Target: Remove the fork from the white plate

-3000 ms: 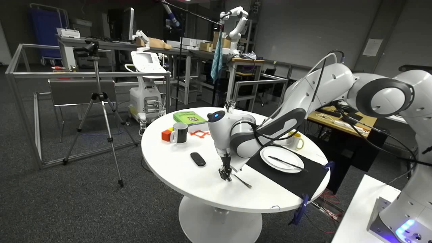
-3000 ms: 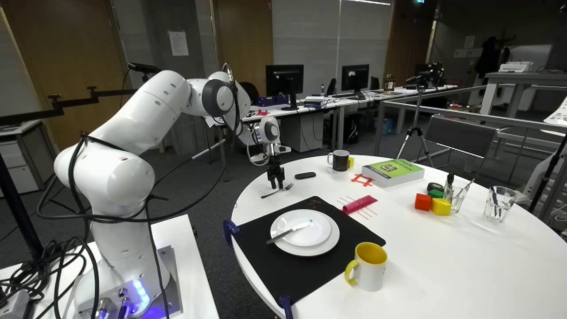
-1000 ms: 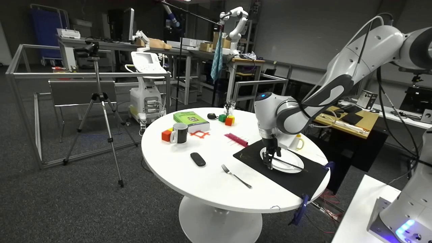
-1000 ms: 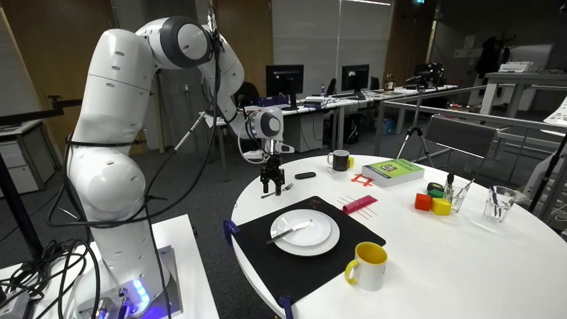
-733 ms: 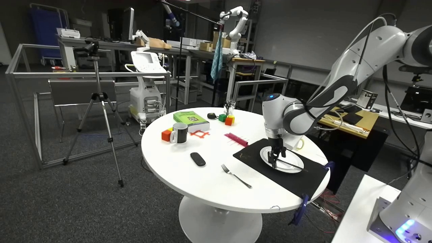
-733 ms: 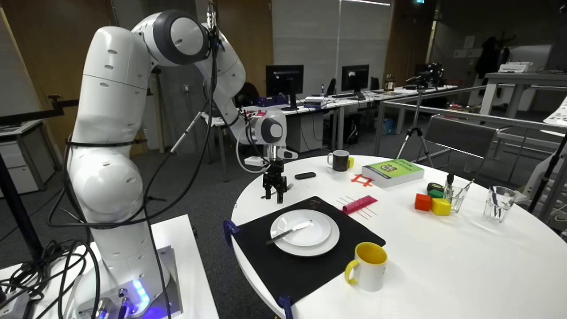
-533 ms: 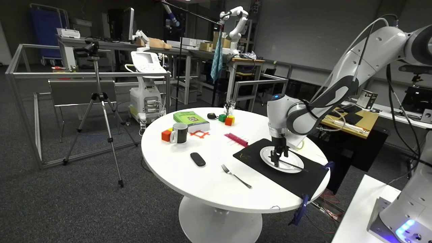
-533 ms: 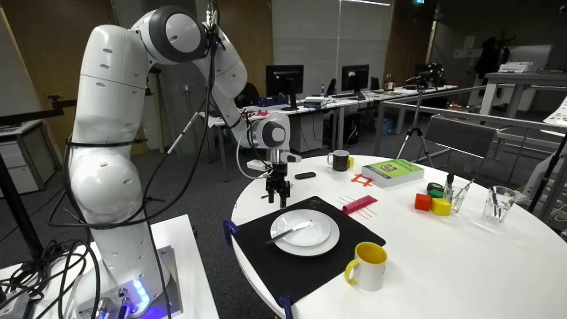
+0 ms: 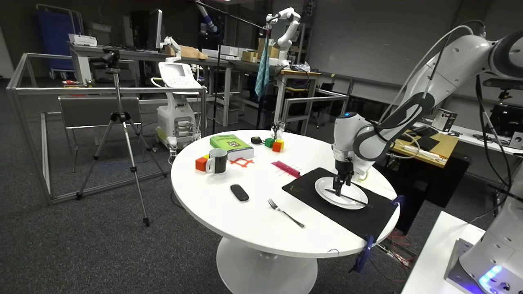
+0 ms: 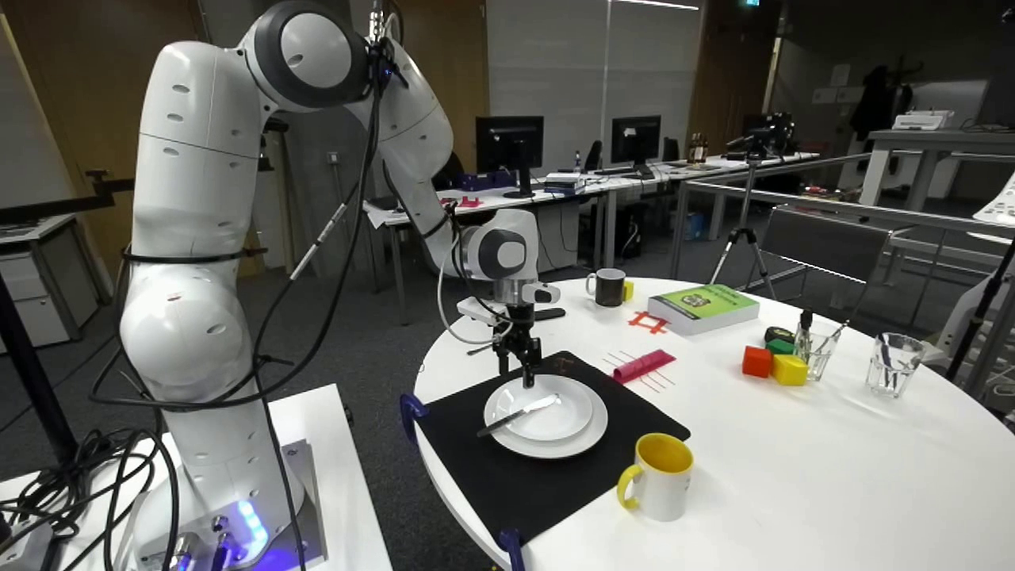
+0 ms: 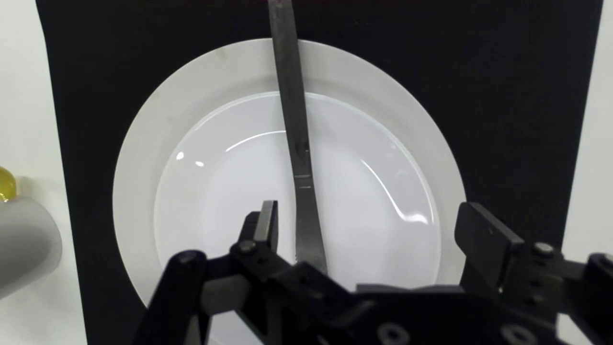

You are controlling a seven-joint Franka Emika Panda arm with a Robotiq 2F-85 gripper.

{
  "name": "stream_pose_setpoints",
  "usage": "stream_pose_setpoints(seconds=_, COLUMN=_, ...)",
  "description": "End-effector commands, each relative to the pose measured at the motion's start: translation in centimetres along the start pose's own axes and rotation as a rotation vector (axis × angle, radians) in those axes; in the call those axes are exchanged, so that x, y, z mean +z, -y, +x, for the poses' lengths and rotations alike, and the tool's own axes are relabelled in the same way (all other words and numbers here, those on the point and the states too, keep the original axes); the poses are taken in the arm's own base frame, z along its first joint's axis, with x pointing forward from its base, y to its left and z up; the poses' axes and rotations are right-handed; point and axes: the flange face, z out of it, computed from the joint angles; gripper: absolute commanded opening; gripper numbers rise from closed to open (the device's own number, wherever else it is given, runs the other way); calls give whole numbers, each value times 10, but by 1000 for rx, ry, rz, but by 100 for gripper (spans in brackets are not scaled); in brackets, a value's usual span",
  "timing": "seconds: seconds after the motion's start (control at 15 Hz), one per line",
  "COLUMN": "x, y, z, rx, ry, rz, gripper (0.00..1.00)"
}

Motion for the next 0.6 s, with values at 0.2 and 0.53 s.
stream_pose_setpoints(seconds=0.2, x=4, y=-33, z=-18, rx=-13, ry=-69, rz=89, gripper=100)
stream_pose_setpoints(seconds=0.53, x=11, y=-44, z=-20, rx=-17, ry=-94, rz=161, gripper=100)
